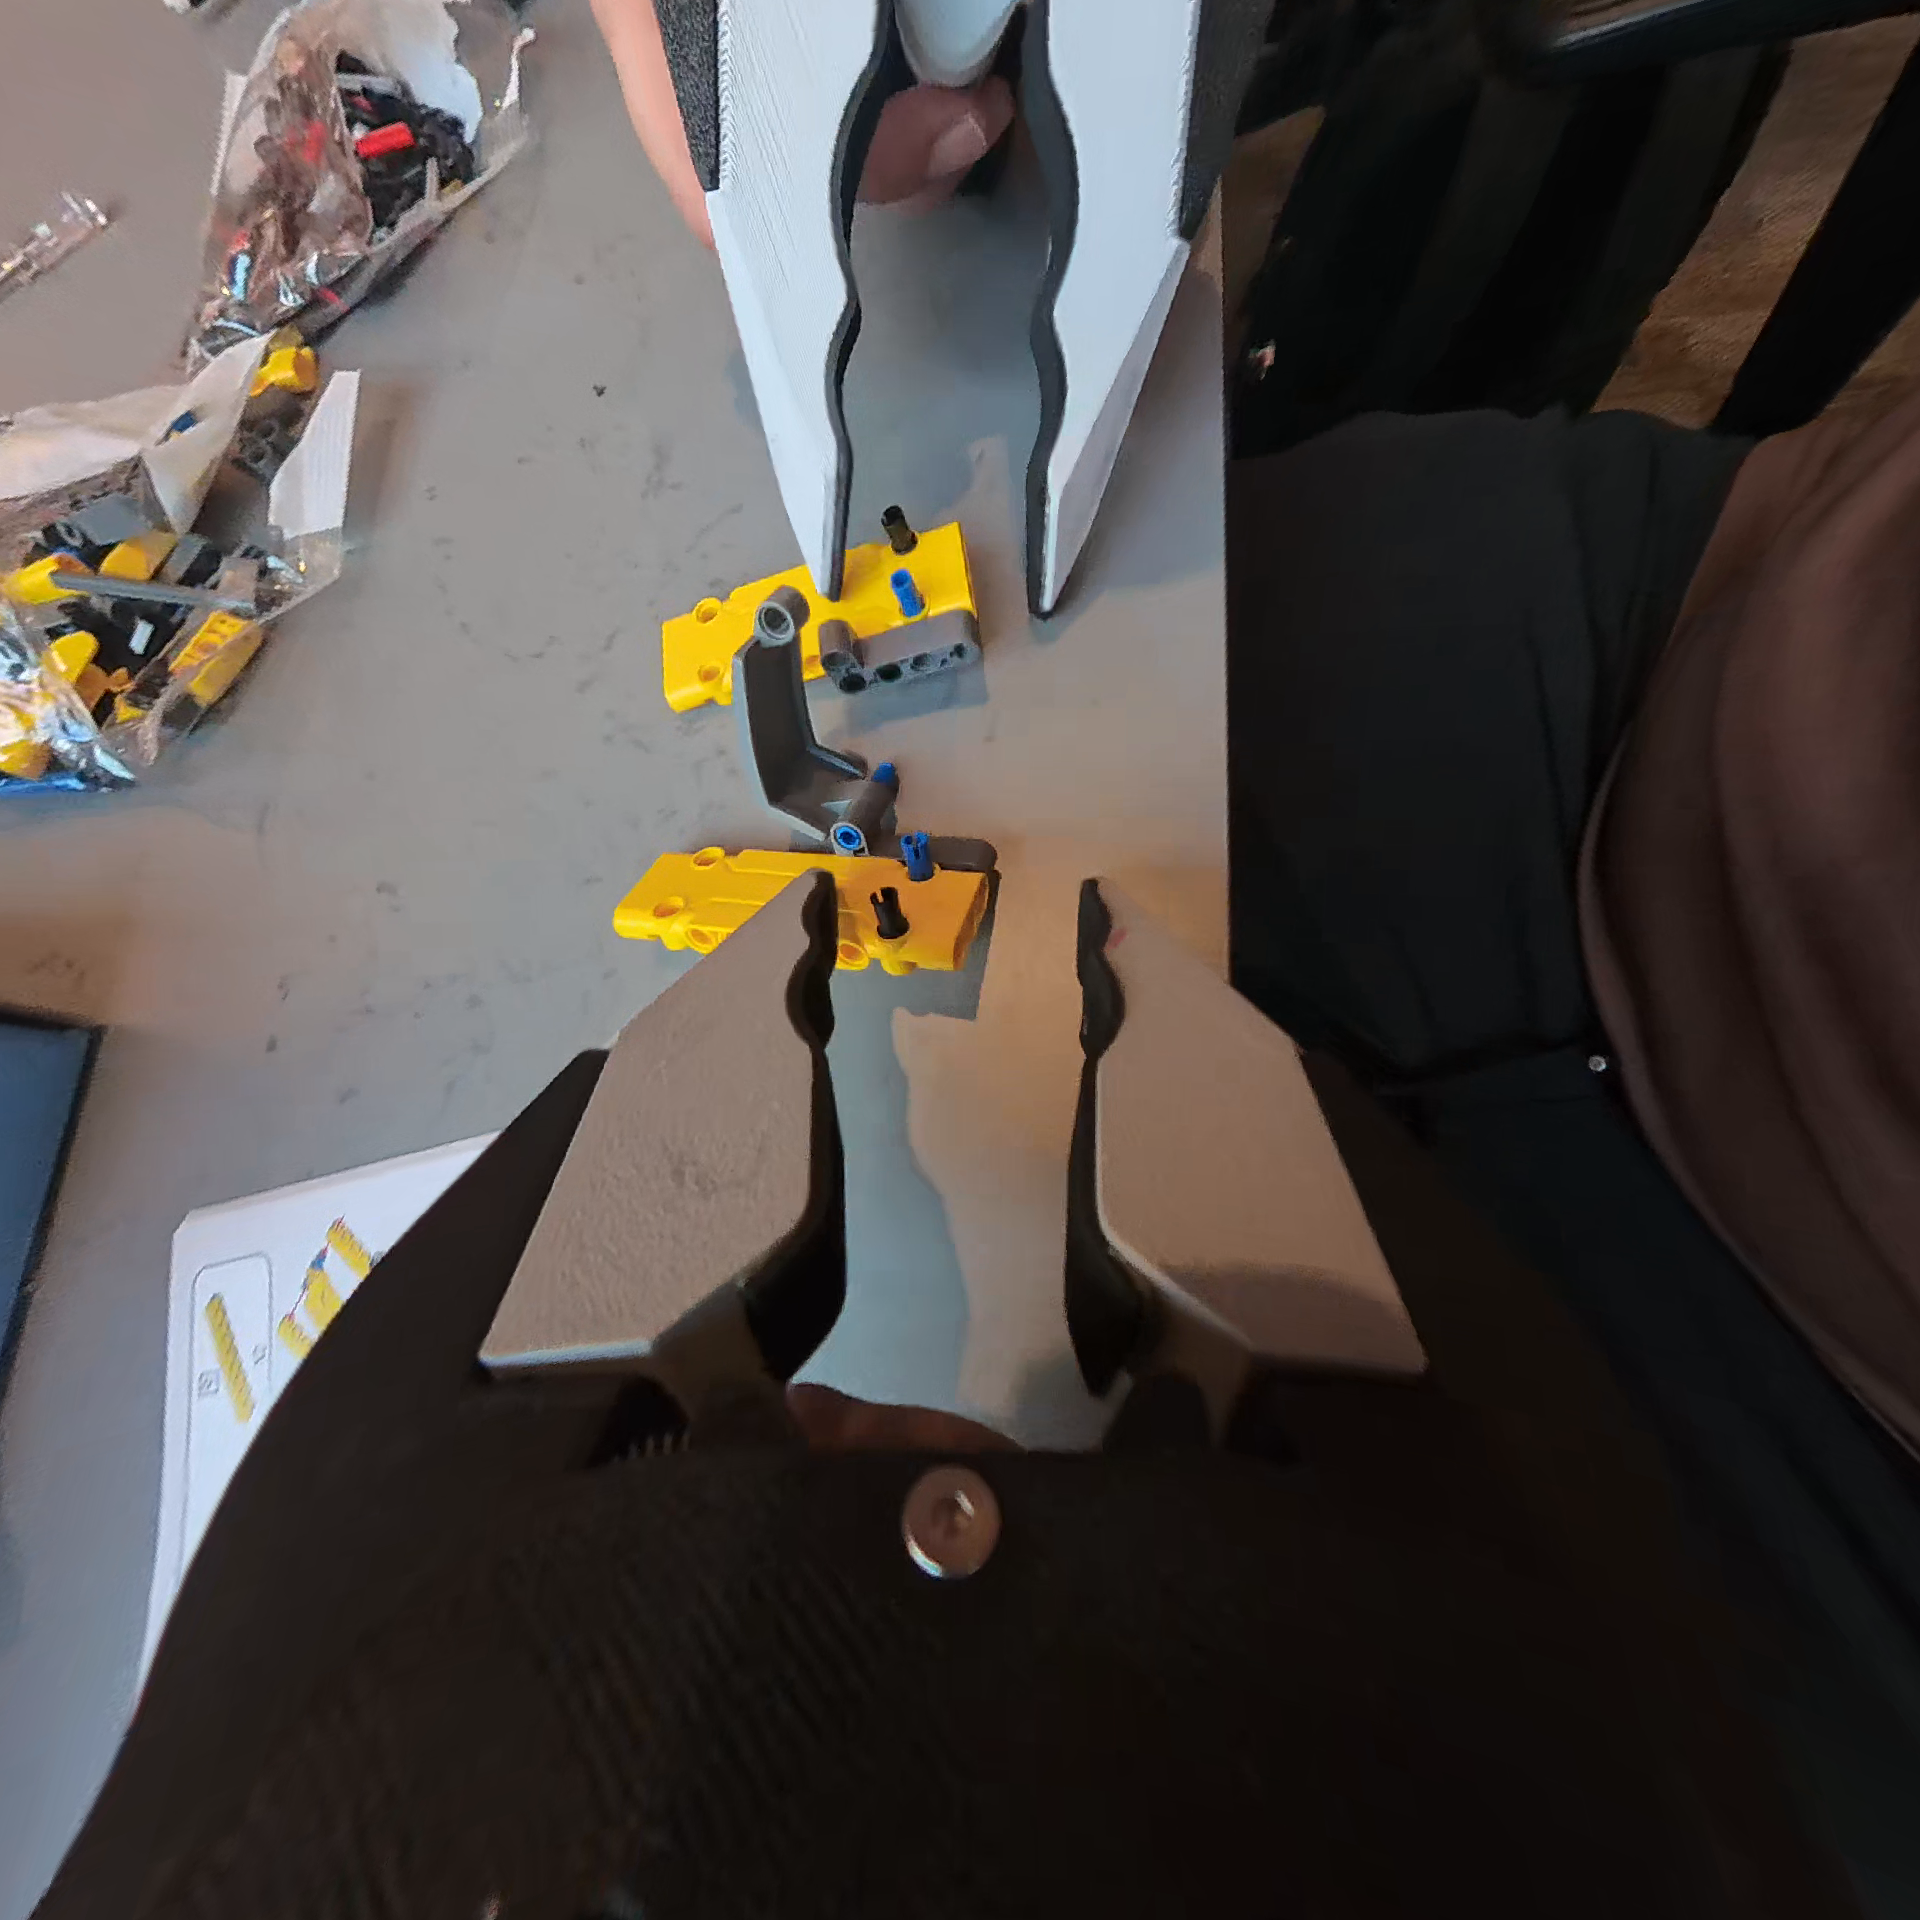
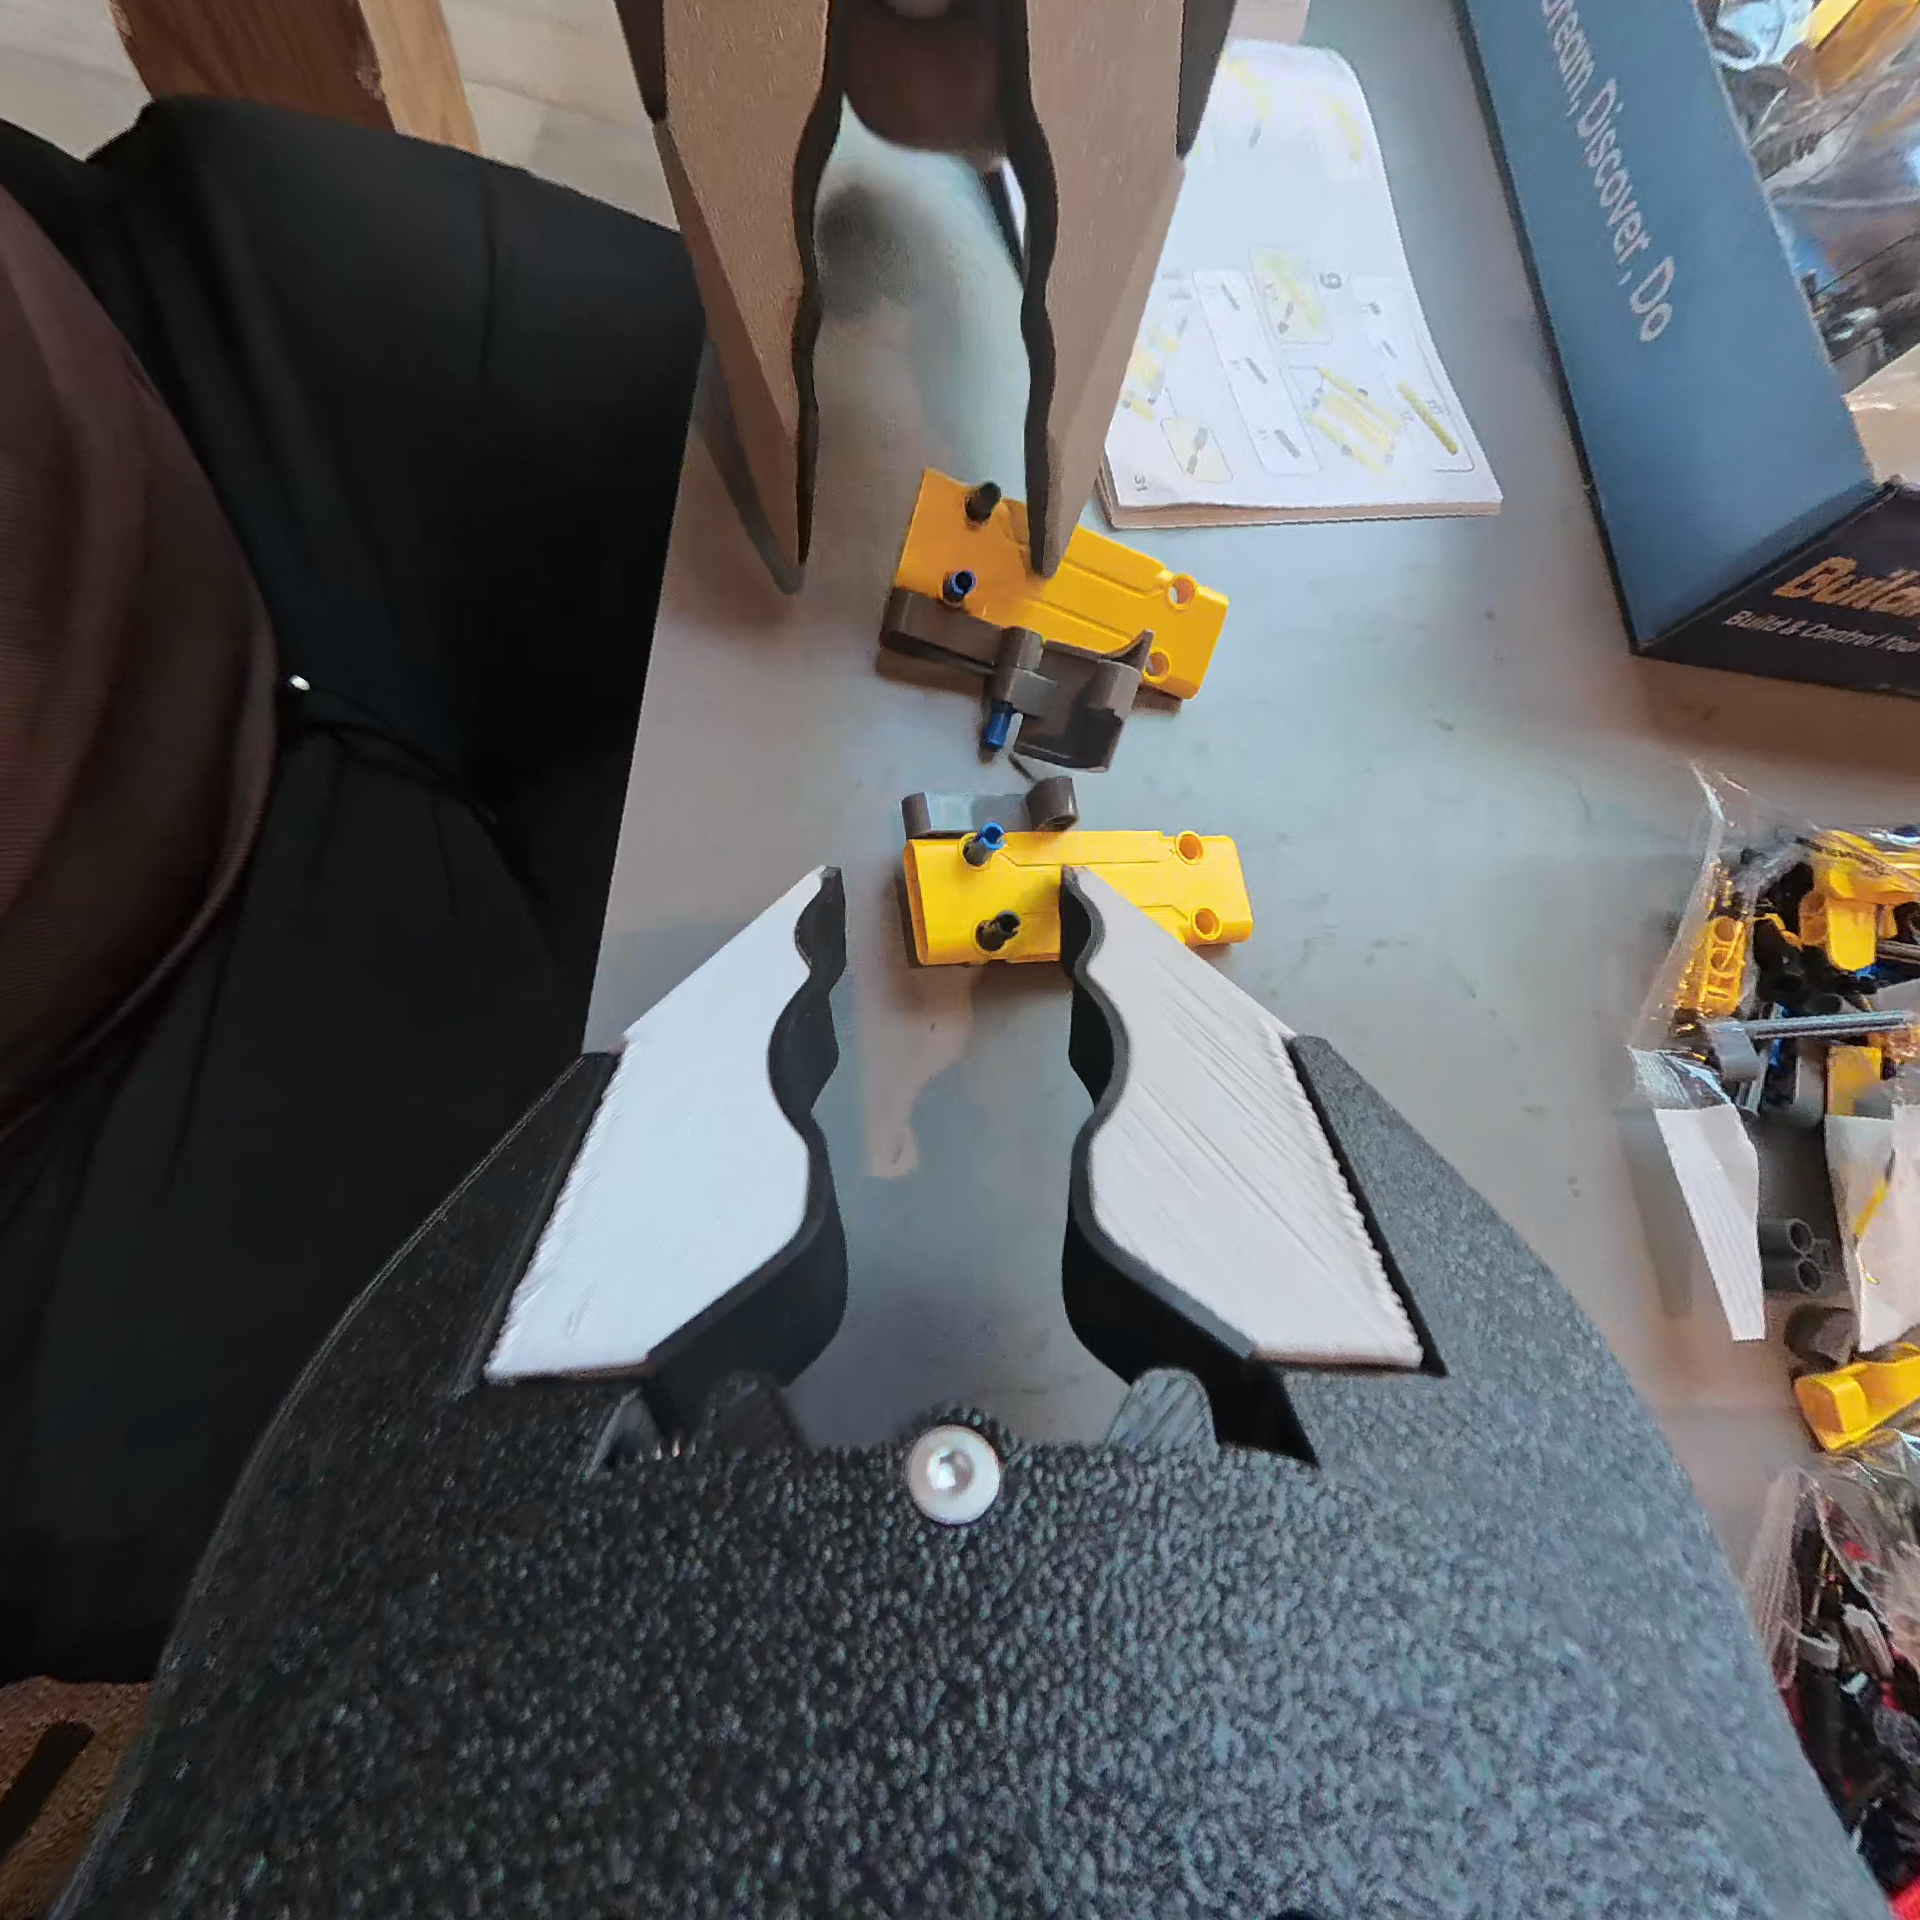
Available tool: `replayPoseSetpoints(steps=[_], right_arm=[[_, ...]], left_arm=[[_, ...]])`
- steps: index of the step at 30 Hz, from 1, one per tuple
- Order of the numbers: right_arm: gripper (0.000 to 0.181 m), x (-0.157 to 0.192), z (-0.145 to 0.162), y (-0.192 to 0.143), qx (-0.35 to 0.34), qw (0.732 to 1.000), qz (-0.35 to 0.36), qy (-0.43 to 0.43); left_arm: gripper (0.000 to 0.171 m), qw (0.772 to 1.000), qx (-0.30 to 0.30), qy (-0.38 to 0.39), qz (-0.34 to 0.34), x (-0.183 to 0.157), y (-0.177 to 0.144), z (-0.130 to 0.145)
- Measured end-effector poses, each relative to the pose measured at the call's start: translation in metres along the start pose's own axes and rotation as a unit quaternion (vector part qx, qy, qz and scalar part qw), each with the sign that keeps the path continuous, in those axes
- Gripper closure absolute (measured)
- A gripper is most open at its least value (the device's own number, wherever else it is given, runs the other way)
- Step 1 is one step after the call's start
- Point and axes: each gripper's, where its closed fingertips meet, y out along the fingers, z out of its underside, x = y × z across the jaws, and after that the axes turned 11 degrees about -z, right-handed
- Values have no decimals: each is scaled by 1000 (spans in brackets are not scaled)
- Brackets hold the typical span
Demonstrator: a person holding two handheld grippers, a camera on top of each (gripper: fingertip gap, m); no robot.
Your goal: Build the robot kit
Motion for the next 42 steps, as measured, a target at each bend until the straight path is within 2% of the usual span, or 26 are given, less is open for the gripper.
replayPoseSetpoints(steps=[5, 10, 20, 27, 31, 35, 37, 42], right_arm=[[142, -3, -3, 3, -1, 1000, 3, 2], [144, -5, -8, 4, -9, 1000, 14, -8], [150, -6, -9, 10, -1, 1000, 5, -1], [152, 7, -6, 5, -1, 1000, 20, 16], [150, 12, -7, 6, 5, 999, 38, 23], [146, 16, -4, 4, 13, 998, 58, 32], [152, 15, -1, 0, 15, 997, 72, 37], [153, 16, 3, -4, 19, 995, 87, 45]], left_arm=[[130, 998, 45, 20, -43, 11, -1, 15], [134, 998, 50, 5, -38, 14, -2, 19], [138, 999, 39, 12, -36, 5, 8, 6], [145, 996, 51, -21, -68, -5, 9, 3], [149, 996, 44, -45, -58, -14, 12, -1], [144, 996, 52, -35, -61, -16, 11, -3], [142, 997, 46, -29, -61, -18, 9, -8], [137, 998, 25, -18, -54, -18, 8, -21]])
